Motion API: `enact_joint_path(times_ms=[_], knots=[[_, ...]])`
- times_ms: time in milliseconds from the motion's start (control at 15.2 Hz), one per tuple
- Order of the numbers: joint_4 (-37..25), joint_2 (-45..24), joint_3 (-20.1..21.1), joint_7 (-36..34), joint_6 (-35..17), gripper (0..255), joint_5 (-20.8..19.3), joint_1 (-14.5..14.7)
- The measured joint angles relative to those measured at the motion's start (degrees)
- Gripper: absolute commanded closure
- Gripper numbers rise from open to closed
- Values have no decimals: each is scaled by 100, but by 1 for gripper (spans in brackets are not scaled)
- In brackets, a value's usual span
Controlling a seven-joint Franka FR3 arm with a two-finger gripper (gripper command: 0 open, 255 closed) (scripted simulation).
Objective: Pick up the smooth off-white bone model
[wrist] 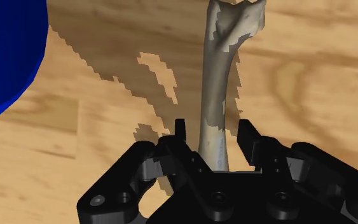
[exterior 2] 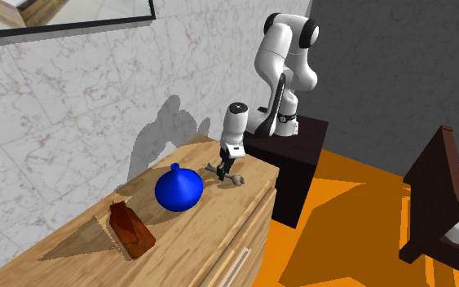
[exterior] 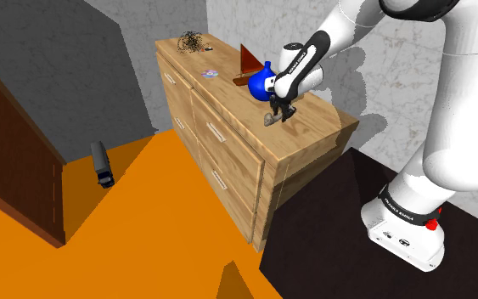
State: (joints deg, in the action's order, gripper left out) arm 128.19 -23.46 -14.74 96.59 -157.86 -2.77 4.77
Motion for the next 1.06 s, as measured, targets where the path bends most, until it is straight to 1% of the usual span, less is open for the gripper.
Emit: enact_joint_path(times_ms=[264, 1056], knots=[[35, 191, -42, -18, 165, 255, -55, 45], [2, 944, -176, -93, 933, 255, -264, 172]])
